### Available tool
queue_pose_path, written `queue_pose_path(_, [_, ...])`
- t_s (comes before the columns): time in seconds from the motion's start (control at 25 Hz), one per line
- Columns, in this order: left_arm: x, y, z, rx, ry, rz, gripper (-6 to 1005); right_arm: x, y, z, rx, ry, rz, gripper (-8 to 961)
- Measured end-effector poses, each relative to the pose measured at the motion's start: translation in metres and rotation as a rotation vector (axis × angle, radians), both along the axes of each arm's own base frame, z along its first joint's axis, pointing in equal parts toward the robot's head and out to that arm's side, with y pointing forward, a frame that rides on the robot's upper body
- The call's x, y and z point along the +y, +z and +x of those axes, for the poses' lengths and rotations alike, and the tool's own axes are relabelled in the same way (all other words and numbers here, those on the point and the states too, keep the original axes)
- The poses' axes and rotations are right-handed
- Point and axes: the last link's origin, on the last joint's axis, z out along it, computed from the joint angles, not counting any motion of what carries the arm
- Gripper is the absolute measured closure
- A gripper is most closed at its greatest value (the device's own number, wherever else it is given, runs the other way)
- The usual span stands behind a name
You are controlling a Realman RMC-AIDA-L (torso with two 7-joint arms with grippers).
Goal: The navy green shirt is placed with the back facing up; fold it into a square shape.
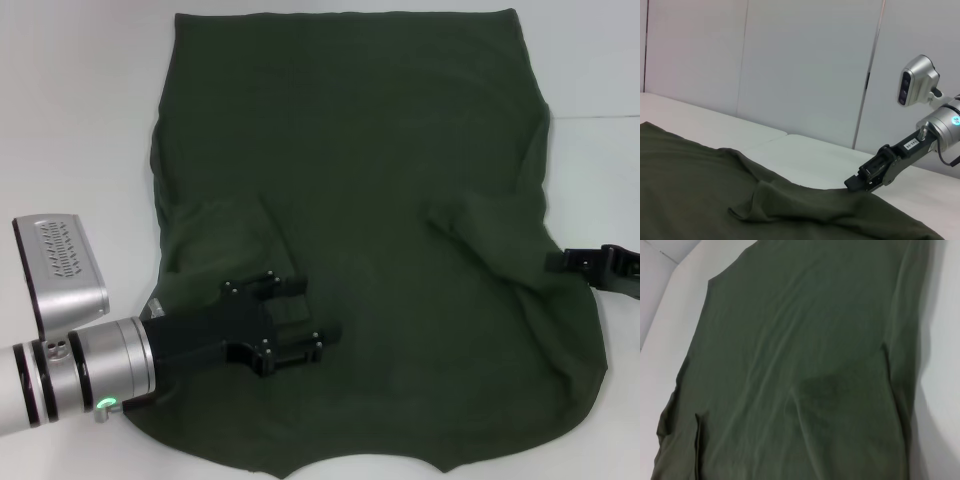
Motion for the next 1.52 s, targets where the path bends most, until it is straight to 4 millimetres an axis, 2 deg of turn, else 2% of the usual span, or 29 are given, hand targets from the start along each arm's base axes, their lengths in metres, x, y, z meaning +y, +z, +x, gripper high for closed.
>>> queue_pose_path(0.2, [0.000,0.000,0.000,0.000,0.000,0.000,234,-0.001,-0.001,0.001,-0.007,0.008,0.004,484])
queue_pose_path(0.32, [0.000,0.000,0.000,0.000,0.000,-0.002,233,-0.002,-0.001,0.001,-0.008,0.015,0.009,687])
queue_pose_path(0.76, [0.000,0.000,0.000,-0.001,0.002,-0.002,234,-0.007,-0.003,-0.006,0.005,0.119,0.000,926])
queue_pose_path(1.2, [-0.001,-0.001,0.000,-0.002,0.004,-0.002,234,-0.006,-0.019,-0.030,-0.002,0.283,-0.066,952])
queue_pose_path(1.52, [-0.001,-0.001,-0.001,-0.002,0.005,-0.002,233,-0.002,-0.031,-0.044,-0.019,0.335,-0.122,909])
